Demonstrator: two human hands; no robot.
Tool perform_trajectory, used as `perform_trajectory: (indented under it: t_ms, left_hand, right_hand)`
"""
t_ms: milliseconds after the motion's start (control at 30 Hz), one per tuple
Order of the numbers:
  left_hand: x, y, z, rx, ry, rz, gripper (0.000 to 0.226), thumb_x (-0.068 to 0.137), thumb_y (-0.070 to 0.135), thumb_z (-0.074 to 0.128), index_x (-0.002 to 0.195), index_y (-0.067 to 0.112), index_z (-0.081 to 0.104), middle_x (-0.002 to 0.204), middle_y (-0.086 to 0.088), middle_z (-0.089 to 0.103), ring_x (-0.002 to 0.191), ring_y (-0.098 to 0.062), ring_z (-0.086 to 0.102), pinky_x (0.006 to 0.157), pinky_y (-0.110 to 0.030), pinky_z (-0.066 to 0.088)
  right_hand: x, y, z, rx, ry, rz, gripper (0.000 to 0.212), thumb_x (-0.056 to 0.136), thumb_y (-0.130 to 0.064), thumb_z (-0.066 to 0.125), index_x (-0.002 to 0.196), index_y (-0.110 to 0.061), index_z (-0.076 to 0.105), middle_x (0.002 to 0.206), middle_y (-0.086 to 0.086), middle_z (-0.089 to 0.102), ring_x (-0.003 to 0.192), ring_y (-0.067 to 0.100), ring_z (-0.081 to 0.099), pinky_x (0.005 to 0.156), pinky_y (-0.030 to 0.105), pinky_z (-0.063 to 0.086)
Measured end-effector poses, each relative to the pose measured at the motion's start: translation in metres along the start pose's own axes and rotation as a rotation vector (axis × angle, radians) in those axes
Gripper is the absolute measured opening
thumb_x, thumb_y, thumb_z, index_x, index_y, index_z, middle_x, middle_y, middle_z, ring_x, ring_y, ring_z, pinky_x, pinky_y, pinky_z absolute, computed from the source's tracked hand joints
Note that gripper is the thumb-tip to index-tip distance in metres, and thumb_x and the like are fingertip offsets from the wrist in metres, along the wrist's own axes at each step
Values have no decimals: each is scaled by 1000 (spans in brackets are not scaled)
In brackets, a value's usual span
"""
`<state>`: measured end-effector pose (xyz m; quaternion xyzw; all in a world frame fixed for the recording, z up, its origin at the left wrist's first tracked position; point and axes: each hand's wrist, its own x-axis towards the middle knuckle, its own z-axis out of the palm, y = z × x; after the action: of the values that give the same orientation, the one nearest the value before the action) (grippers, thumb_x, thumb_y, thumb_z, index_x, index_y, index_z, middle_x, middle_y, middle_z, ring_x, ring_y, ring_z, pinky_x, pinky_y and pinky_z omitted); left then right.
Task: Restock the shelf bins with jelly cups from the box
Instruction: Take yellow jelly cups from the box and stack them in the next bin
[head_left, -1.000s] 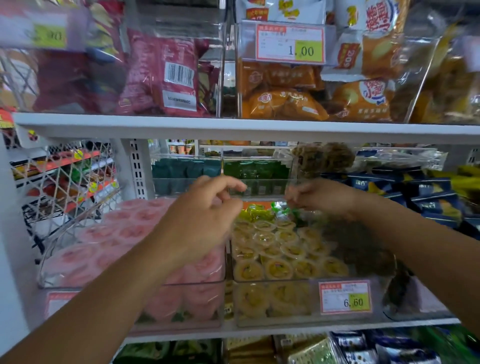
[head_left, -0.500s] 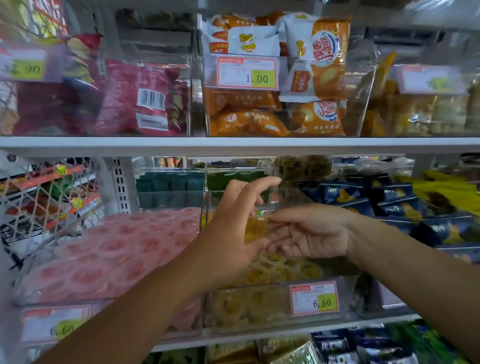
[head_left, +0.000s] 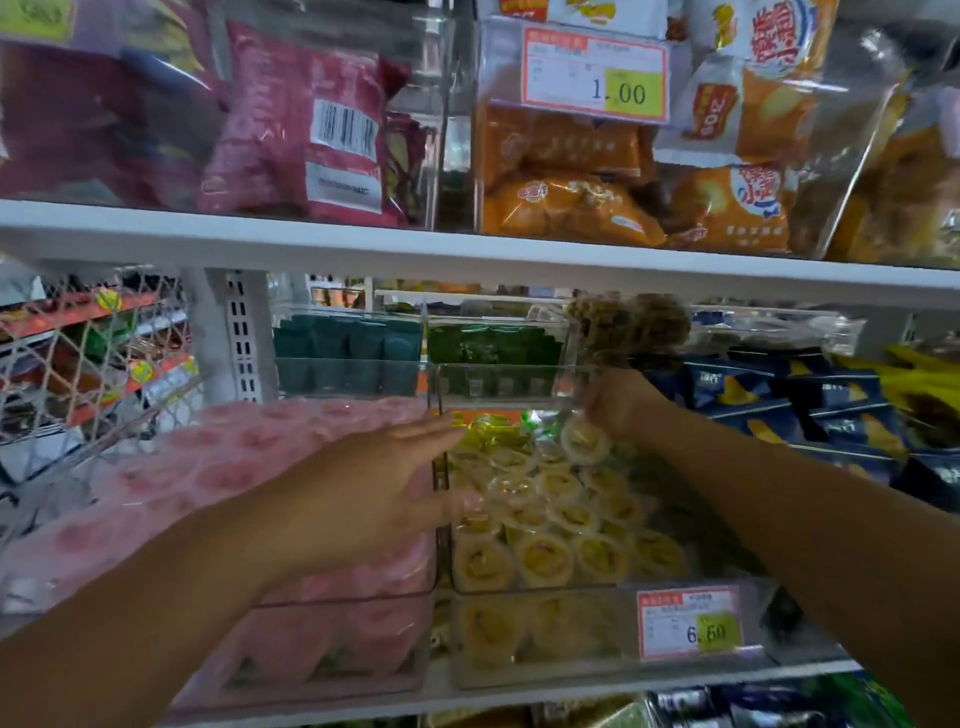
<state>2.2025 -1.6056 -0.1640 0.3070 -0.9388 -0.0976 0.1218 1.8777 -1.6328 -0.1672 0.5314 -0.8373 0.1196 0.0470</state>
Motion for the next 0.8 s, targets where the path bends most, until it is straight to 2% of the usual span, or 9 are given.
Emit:
perform_trajectory:
  t_ms: [67, 133, 233, 333, 400, 467, 567, 667, 800]
  left_hand:
    - [3, -6, 1, 12, 13, 17, 91, 72, 87, 28, 151, 43, 18, 157, 25, 4, 144, 5, 5, 121, -27, 9]
    - [5, -11, 1, 4, 12, 29, 98, 65, 91, 23, 151, 44, 19, 158, 26, 5, 144, 5, 5, 121, -26, 9]
    - [6, -11, 2, 15, 8, 17, 90, 72, 84, 31, 151, 44, 18, 156, 27, 2, 144, 6, 4, 117, -20, 6]
    - [7, -14, 4, 14, 31, 47, 98, 65, 93, 21, 151, 45, 16, 155, 28, 0, 141, 10, 0, 112, -15, 0]
    - [7, -15, 5, 5, 26, 54, 102, 59, 93, 15, 150, 47, 14, 153, 32, -3, 136, 14, -3, 110, -14, -1]
    - [5, -13, 4, -17, 11, 42, 90, 70, 88, 24, 150, 48, 13, 152, 33, -4, 132, 15, -2, 109, -14, -1]
    - [3, -7, 4, -32, 12, 41, 85, 74, 77, 30, 151, 46, 13, 154, 30, -3, 130, 16, -3, 106, -12, -3]
    - [3, -7, 4, -55, 9, 35, 87, 72, 78, 30, 151, 44, 14, 155, 28, -3, 130, 16, -5, 106, -12, -4]
    - [2, -7, 3, -64, 2, 30, 85, 73, 76, 30, 151, 44, 14, 156, 27, -3, 135, 14, -2, 110, -14, 0]
  right_hand:
    - [28, 9, 20, -206, 36, -31, 26, 92, -16, 48, 115, -11, 61, 113, 13, 62, 101, 29, 60, 86, 38, 53]
    - [46, 13, 28, -288, 32, -45, 22, 93, -16, 46, 111, -13, 59, 111, 10, 62, 97, 26, 61, 83, 38, 55]
    - [36, 3, 12, -322, -3, -98, 23, 97, -18, 46, 113, -14, 63, 112, 7, 65, 98, 22, 62, 84, 32, 54]
    - [14, -8, -14, -334, -91, -136, 25, 98, -16, 48, 117, -10, 63, 118, 8, 63, 109, 25, 59, 90, 30, 46]
    - [2, -10, -25, -327, -146, -166, 25, 97, -14, 51, 117, -9, 65, 120, 7, 63, 108, 22, 59, 87, 25, 43]
    - [-4, -10, -26, -288, -226, -201, 26, 94, -12, 56, 119, -12, 66, 125, 7, 61, 105, 18, 58, 90, 22, 43]
    - [-9, -12, -19, -369, -384, -211, 38, 95, -15, 56, 133, -18, 57, 142, 4, 48, 126, 21, 45, 103, 25, 35]
    - [-12, -14, -8, -415, -498, -217, 46, 97, -21, 54, 142, -19, 46, 151, 3, 36, 136, 20, 34, 101, 18, 27]
    - [-15, -14, 1, -470, -518, -178, 59, 93, -23, 60, 147, -28, 37, 155, 4, 27, 139, 23, 30, 108, 29, 30]
